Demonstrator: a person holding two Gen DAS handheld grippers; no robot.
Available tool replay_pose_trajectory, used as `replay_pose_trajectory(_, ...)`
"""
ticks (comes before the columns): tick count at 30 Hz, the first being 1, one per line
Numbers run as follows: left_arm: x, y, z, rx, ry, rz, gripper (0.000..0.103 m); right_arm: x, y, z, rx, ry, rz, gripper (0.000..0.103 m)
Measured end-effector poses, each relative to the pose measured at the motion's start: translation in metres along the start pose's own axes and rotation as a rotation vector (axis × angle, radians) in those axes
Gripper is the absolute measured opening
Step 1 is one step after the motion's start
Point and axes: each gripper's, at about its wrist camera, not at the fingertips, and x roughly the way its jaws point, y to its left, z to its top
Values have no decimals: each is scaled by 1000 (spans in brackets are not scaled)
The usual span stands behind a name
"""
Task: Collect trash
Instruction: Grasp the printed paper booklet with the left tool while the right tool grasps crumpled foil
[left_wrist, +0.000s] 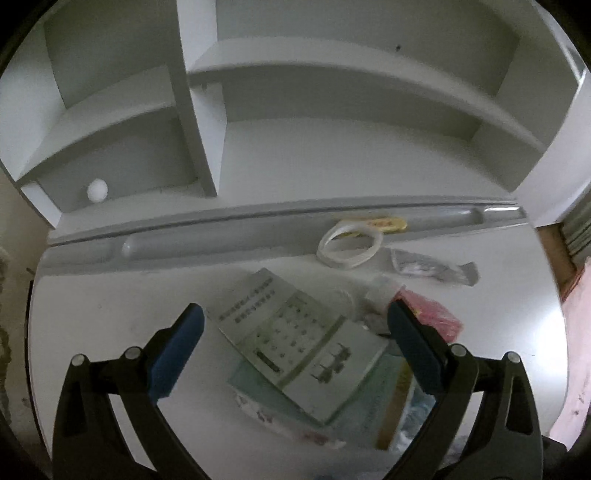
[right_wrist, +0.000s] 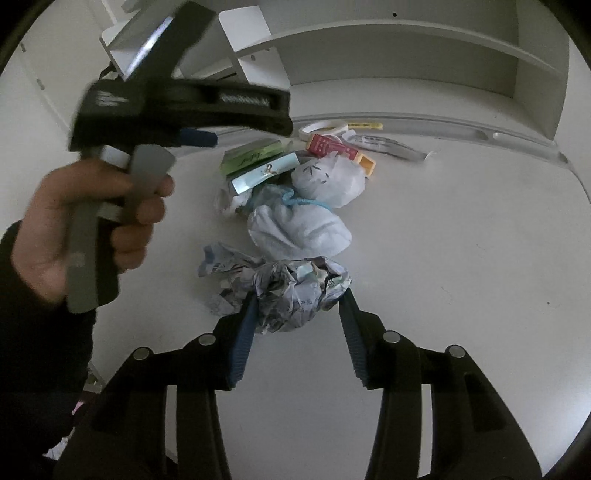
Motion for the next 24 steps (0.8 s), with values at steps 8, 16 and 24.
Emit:
replay_pose_trajectory(8,-13,41,-28,-2,8,13,96,-4,-5,-4,-19,-4,12,44)
replay_pose_trajectory(16,-9,57,-26,9,31,-33,96,0,-6,-2,-14,-4,6,44)
replay_pose_trajectory(24,-11,61,-33,-18,21,-73,57,-15,-4,-8,-8,-28,-1,44)
